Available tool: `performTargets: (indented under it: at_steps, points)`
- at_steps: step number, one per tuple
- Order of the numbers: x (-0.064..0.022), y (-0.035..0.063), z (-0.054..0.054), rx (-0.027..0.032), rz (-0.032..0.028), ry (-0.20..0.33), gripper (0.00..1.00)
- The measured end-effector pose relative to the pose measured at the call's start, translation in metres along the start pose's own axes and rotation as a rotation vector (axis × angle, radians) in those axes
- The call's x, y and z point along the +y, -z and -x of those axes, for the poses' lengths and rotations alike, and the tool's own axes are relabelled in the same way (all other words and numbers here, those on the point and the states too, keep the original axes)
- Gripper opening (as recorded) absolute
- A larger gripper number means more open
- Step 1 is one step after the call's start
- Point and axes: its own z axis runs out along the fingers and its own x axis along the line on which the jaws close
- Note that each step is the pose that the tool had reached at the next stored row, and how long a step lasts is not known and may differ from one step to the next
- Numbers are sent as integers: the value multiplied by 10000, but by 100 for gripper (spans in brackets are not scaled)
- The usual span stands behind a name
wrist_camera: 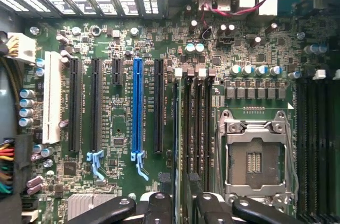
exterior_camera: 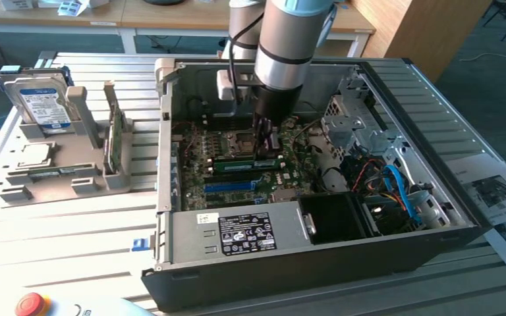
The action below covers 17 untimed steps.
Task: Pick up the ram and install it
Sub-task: 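Insert the ram into the slot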
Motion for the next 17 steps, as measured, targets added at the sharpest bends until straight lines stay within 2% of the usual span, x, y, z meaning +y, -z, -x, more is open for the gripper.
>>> performTargets:
  at_steps: [17]
  points:
    - [12, 376, 6, 5, -1, 0, 25]
